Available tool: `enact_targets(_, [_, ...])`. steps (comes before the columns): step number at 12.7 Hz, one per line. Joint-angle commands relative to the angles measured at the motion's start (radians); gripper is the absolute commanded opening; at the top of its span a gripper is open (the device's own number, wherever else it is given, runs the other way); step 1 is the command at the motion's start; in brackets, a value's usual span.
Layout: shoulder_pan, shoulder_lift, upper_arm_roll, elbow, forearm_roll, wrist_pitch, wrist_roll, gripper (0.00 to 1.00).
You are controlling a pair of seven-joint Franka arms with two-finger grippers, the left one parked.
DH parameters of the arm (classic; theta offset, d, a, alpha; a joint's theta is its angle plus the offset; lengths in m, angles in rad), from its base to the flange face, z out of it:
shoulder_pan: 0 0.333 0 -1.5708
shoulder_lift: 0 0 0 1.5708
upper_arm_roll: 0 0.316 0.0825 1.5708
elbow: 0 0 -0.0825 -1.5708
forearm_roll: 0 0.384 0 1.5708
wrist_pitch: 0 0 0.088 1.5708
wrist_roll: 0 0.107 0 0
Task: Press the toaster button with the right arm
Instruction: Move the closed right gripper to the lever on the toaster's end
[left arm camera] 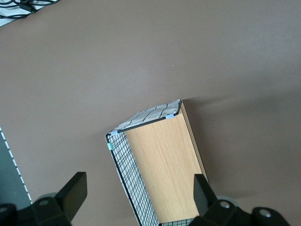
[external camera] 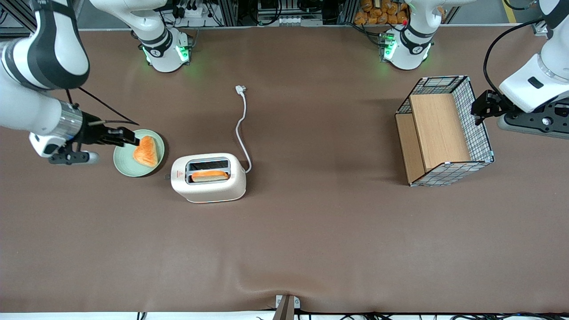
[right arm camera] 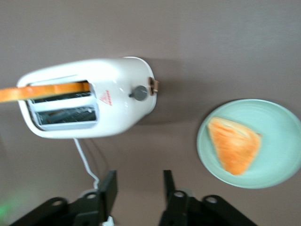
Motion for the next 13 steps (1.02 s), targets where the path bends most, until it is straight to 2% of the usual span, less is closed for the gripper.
enact_targets(1, [0.0, 0.057, -0.001, -0.027, 0.058, 0.095, -0.079, 0.0])
enact_targets(4, [-0.002, 0.125, -0.002, -0.07, 0.236, 0.204, -0.202, 0.0])
enact_targets(5, [-0.002, 0.148, -0.001, -0.078, 0.273, 0.236, -0.229, 0.0])
enact_targets(10, [0.0, 0.211, -0.001, -0.075, 0.377, 0.298, -0.283, 0.0])
enact_targets(13, [0.0, 0.229, -0.001, -0.073, 0.382, 0.318, -0.289, 0.0])
